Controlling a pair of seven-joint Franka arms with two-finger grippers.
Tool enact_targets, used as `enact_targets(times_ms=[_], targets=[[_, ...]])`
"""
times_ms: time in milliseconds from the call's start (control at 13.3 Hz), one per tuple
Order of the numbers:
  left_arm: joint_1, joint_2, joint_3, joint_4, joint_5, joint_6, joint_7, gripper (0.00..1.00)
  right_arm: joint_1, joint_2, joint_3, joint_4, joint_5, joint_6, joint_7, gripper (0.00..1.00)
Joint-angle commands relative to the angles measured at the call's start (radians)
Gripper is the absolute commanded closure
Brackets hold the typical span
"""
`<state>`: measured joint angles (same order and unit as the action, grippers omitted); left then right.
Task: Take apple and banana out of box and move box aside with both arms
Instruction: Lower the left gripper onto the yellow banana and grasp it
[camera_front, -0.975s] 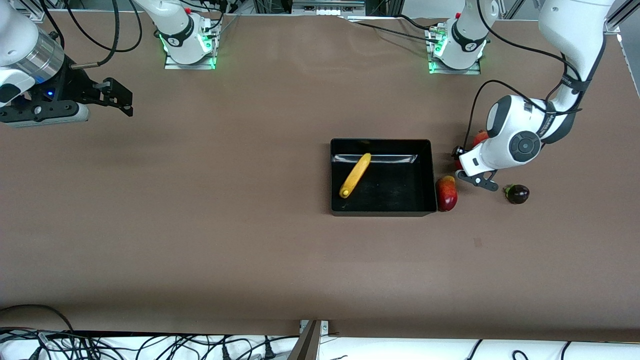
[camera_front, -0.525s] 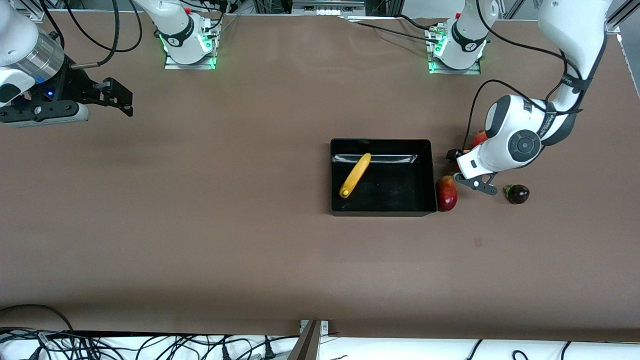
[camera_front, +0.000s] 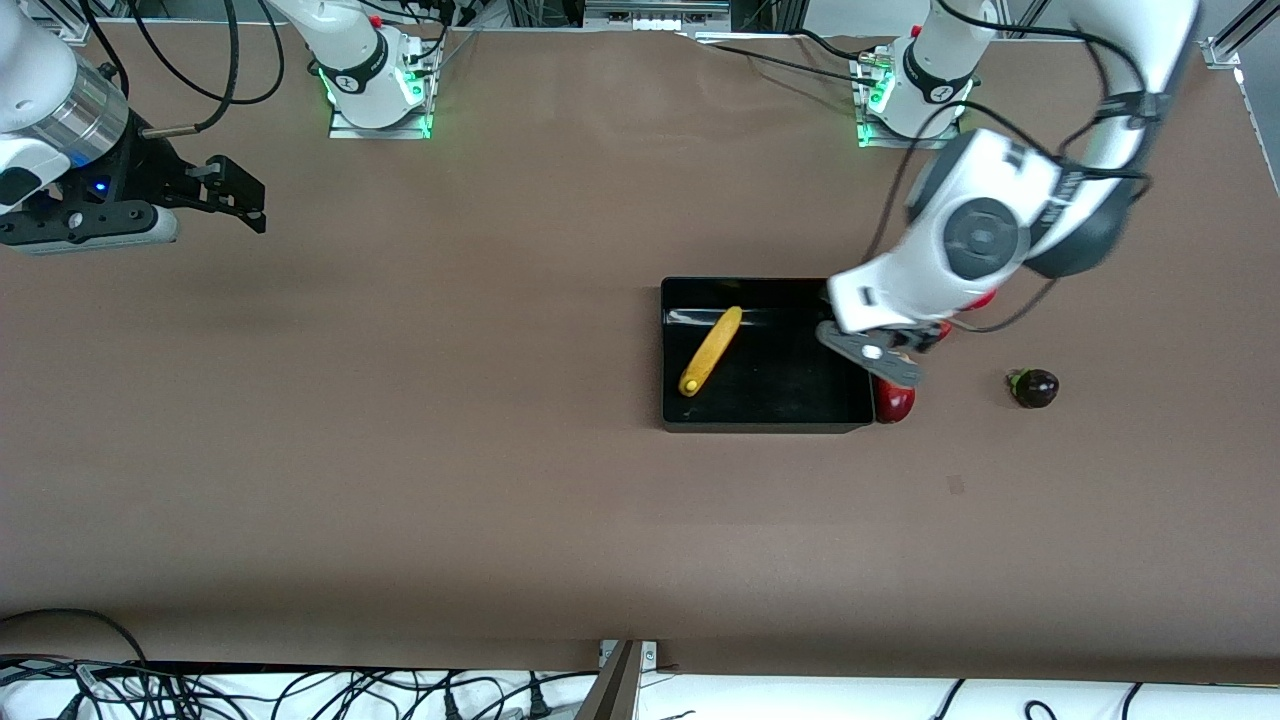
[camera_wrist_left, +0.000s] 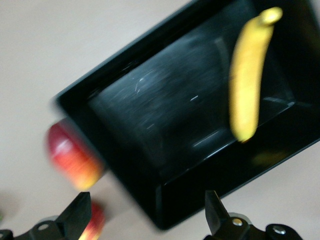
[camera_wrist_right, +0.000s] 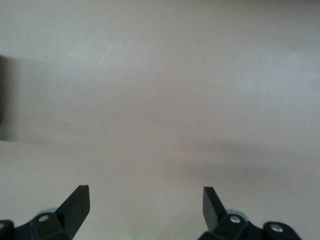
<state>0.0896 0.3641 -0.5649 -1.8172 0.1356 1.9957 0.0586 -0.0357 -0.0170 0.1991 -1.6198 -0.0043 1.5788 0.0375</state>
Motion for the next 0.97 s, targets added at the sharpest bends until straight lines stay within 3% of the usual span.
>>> enact_targets(times_ms=[0, 150, 375, 675, 900], targets=[[-0.088, 0.179, 0.003, 0.029, 0.015, 0.174, -0.043, 0.0, 0.002, -0.003, -0.003, 0.009, 0.015, -0.003, 0.008, 0.0], [-0.122, 0.237, 0.005, 0.019, 0.015, 0.322, -0.055, 0.0, 0.002, -0.003, -0.003, 0.009, 0.012, 0.0, 0.008, 0.0], [-0.178, 0.298, 0.013, 0.016, 0.039, 0.394, -0.117, 0.0, 0.0, -0.001, -0.003, 0.009, 0.014, 0.001, 0.007, 0.0], [-0.26, 0.347, 0.06, 0.01, 0.323, 0.426, -0.374, 0.0, 0.002, -0.001, -0.003, 0.009, 0.015, 0.018, -0.002, 0.0], [-0.264, 0.384, 0.06, 0.009, 0.388, 0.489, -0.476, 0.0, 0.002, -0.001, -0.001, 0.009, 0.015, 0.018, -0.004, 0.0]])
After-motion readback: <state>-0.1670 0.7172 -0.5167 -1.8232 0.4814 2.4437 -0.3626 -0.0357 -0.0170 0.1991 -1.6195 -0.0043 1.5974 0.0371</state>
